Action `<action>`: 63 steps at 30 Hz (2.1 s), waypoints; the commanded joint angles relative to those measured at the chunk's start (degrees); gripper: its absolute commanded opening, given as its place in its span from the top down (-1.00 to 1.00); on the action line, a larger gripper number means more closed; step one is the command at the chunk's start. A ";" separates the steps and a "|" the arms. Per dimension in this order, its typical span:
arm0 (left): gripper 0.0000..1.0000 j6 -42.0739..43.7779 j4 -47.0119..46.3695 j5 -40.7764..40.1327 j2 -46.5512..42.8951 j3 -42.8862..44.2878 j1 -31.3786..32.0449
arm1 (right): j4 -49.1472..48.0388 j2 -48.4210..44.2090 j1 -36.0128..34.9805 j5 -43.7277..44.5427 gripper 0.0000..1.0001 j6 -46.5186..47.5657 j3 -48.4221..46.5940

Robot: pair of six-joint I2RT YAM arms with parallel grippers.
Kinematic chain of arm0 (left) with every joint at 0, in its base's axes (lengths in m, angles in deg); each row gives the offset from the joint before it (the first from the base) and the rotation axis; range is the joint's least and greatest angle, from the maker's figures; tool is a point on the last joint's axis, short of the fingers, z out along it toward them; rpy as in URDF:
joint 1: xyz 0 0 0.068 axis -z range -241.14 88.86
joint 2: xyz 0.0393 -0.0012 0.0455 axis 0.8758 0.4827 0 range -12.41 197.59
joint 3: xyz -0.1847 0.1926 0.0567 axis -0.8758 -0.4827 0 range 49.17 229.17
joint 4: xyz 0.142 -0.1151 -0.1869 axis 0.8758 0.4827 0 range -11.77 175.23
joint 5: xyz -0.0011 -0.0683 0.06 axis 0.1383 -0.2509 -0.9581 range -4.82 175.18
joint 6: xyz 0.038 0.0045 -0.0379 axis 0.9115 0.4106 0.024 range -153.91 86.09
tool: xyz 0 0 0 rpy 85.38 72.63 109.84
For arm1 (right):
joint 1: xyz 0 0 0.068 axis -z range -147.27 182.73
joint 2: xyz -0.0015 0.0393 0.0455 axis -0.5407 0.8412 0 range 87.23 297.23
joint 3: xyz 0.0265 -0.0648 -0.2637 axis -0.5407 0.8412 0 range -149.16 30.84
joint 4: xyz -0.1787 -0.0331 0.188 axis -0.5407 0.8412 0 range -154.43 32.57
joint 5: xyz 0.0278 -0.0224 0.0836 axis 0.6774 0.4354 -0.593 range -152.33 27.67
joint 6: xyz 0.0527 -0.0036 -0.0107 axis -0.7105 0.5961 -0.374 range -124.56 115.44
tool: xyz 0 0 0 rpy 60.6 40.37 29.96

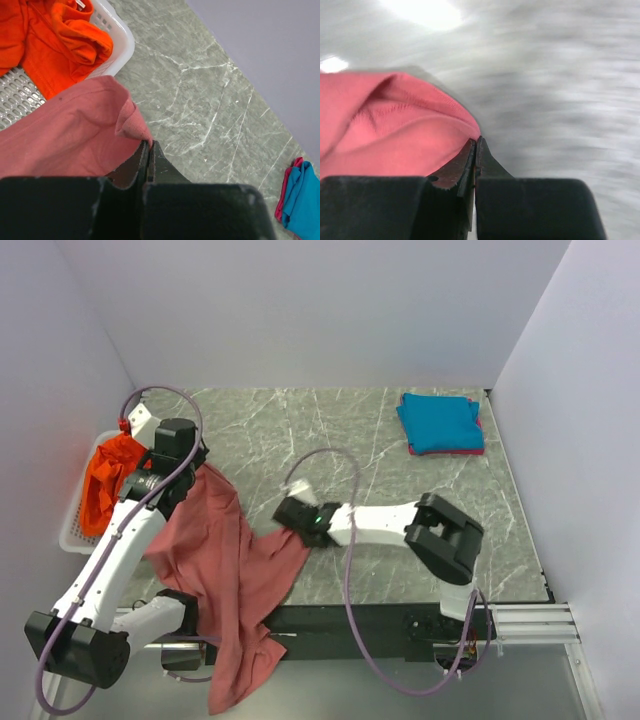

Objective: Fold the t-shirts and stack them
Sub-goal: Flatten the tshirt out

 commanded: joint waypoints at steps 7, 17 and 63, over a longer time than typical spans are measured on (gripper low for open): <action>0.99 1.99 -1.99 1.84 -1.98 1.96 -0.26 | 1.17 -16.13 18.48 24.81 1.00 5.11 3.28; 0.99 5.94 -3.31 1.59 0.49 14.51 -0.26 | -15.97 -32.30 32.72 27.63 1.00 30.96 -6.38; 0.99 15.43 -16.47 15.21 10.29 22.90 -1.93 | -17.75 -40.85 41.77 24.66 1.00 57.02 -34.09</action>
